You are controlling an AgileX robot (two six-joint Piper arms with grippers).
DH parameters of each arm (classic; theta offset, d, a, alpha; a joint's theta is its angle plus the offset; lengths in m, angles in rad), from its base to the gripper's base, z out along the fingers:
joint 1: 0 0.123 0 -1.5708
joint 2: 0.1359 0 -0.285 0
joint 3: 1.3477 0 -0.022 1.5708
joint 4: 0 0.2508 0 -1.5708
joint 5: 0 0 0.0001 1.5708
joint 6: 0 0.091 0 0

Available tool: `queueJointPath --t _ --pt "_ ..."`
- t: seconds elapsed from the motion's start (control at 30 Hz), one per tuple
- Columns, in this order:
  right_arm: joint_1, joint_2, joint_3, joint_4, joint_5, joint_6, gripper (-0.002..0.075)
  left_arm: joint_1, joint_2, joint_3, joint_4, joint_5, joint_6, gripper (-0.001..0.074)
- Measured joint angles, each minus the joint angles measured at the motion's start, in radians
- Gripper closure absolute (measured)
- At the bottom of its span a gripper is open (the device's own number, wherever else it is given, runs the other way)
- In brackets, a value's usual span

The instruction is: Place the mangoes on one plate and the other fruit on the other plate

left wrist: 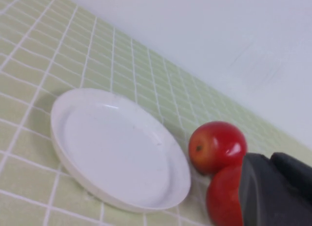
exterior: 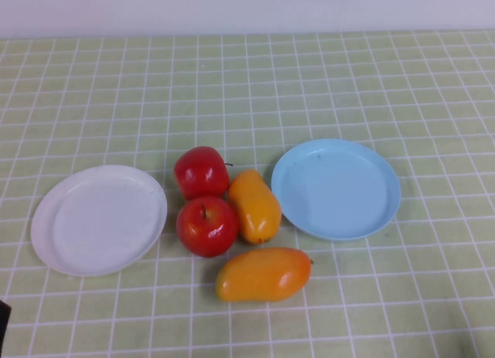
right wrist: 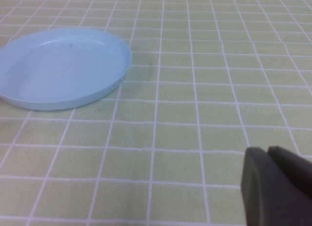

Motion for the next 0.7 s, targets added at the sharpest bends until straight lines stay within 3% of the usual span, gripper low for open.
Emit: queueJointPath --t 0.27,0.4,0.7 --pt "0.000 0.000 0.000 0.000 0.000 0.000 0.0742 0.000 0.000 -0.003 -0.062 -0.027 -0.030 0.0734" --pt "0.000 0.000 0.000 0.000 0.000 0.000 0.0742 0.000 0.060 -0.124 -0.035 0.127 -0.033 0.0734" --pt "0.000 0.000 0.000 0.000 0.000 0.000 0.0742 0.000 0.482 -0.570 0.090 0.583 0.098 0.0734"
